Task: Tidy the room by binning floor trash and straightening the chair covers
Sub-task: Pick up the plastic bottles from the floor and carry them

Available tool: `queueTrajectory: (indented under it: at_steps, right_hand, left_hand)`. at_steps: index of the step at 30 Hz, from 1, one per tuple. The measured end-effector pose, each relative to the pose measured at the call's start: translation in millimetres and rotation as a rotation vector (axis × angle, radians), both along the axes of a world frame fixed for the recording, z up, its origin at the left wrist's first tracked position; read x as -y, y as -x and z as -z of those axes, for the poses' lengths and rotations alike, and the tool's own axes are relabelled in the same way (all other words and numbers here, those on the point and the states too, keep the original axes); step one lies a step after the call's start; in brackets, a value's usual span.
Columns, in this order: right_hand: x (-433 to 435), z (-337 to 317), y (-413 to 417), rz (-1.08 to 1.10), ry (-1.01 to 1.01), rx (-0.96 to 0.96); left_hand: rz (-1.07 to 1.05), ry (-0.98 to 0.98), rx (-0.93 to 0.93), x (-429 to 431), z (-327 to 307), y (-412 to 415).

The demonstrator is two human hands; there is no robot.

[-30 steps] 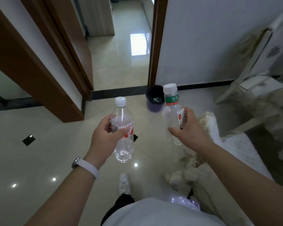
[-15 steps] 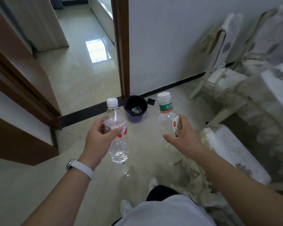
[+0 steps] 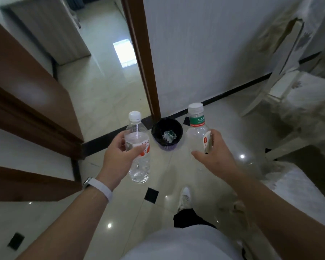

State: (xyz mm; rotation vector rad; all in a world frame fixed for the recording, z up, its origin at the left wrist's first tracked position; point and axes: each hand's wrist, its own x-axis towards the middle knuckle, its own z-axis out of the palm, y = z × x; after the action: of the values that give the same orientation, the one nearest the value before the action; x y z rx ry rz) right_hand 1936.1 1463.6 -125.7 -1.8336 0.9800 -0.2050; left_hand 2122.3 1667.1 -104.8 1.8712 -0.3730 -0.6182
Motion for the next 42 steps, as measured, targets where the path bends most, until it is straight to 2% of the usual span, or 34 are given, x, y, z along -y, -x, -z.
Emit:
queueTrajectory:
  at_steps: [7, 17, 26, 30, 36, 42]
  right_hand:
    - [89, 4, -38, -0.056, 0.047, -0.030]
    - [154, 25, -82, -0.011, -0.040, -0.073]
    - [198, 21, -167, -0.047, -0.008, -0.122]
    - [222, 22, -214, -0.100, 0.030, -0.169]
    - [244, 41, -264, -0.192, -0.023, -0.221]
    - [277, 89, -309, -0.342, -0.038, -0.259]
  left_hand:
    - [0.056, -0.026, 0.094, 96, -5, -35]
    - [0.059, -0.076, 0.012, 169, 18, -95]
    - [0.099, -0.025, -0.053, 221, 39, -169]
    - [0.078, -0.008, -0.092, 240, 54, -206]
    - [-0.016, -0.026, -0.164, 255, 91, -238]
    - [-0.171, -0.107, -0.191, 274, 145, -251]
